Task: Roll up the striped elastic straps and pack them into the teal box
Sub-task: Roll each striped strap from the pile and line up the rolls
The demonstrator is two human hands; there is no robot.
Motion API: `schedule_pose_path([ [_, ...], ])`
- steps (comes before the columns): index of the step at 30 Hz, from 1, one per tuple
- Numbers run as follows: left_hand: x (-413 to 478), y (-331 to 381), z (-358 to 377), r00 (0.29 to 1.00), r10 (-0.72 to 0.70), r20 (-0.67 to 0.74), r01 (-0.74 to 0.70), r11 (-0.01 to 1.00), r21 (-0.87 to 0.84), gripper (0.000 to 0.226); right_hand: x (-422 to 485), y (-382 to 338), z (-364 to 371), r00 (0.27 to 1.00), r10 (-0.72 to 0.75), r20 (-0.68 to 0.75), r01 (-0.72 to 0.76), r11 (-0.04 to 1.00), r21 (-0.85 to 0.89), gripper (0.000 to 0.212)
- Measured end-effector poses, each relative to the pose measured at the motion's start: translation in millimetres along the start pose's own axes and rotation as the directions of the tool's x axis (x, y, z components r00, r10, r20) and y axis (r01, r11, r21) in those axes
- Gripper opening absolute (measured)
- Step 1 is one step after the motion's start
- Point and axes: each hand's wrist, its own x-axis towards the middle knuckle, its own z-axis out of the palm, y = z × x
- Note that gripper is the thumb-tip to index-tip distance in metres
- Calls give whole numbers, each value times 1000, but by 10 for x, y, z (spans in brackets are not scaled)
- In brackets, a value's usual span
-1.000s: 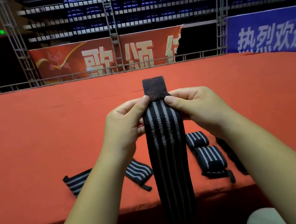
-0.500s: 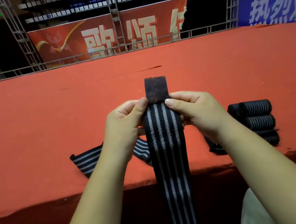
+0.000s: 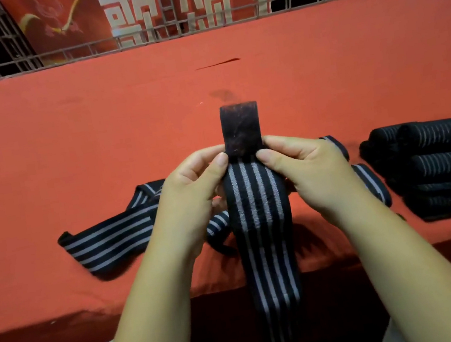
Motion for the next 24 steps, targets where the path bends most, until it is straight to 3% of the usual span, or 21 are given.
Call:
schedule_pose_path([
  [6,199,-210,9,998,-51,46,56,992,-115,20,192,245,-21,993,75,95,-88,986,143,32],
  [14,453,-289,-61,995,-72,71,87,964,-252,24,438,347,36,997,22,80,-39,977,210,38],
  [19,441,-281,-60,996,-78,38,84,974,-211,33,455,302,32,997,35,69,-47,983,175,44],
  [24,407,-291,-41,1000,-17,-15,16,995,-97,28,437,296,-26,991,50,128,-69,986,149,24],
])
